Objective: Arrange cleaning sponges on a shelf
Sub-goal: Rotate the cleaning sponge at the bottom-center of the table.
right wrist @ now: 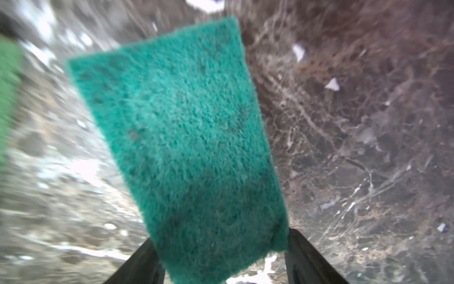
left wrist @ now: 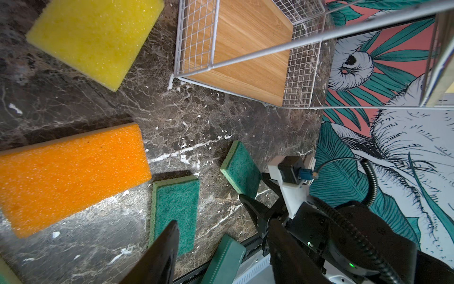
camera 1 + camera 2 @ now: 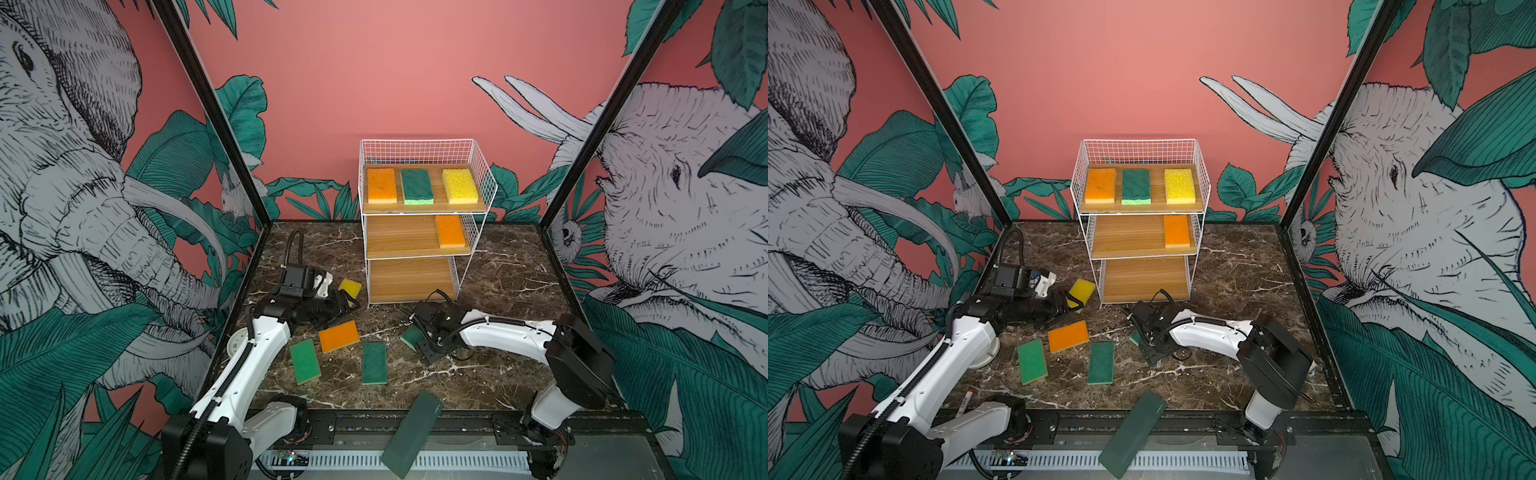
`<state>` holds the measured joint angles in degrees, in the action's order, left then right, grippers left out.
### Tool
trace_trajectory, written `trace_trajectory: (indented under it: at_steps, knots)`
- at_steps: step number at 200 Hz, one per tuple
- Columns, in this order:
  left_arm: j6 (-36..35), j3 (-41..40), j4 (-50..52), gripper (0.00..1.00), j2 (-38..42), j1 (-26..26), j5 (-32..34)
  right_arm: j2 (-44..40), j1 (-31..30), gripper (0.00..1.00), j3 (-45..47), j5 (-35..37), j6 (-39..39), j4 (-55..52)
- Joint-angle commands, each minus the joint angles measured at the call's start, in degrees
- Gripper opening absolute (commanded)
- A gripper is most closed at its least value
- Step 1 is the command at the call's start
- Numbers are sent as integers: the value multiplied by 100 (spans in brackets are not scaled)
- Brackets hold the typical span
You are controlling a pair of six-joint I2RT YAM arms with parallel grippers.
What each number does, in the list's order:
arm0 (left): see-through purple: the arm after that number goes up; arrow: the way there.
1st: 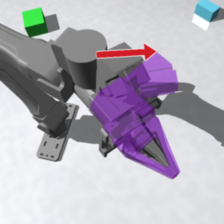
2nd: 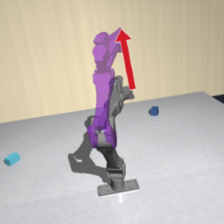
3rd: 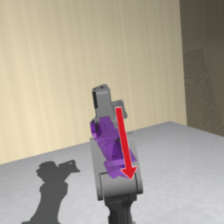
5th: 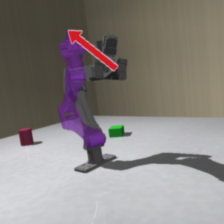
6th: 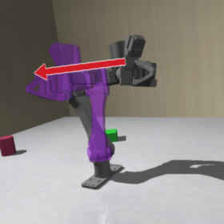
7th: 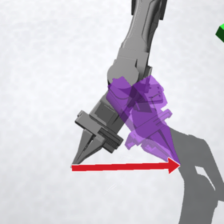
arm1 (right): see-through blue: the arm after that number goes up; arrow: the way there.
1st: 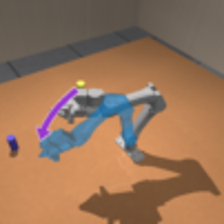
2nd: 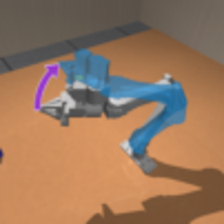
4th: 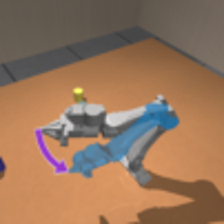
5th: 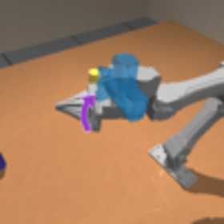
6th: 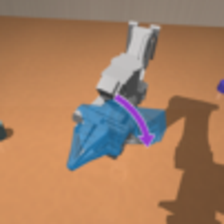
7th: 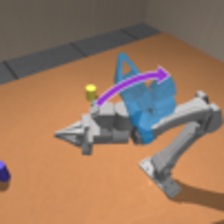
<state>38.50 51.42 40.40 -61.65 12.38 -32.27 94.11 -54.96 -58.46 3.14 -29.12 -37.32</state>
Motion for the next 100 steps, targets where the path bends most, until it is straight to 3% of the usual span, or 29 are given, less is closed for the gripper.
trace_trajectory:
  at_steps: [1, 68, 100]
  knots:
    - [64, 114, 90, 60, 222, -25, 59, -60, 24, 76, -79, -135, -840, 41]
    - [87, 201, 152, 60, 346, -19, 82, -191, 10, 90, 159, -392, -618, -147]
    - [134, 229, 123, 59, 397, -25, 70, -585, -4, 94, 313, -45, -399, -177]
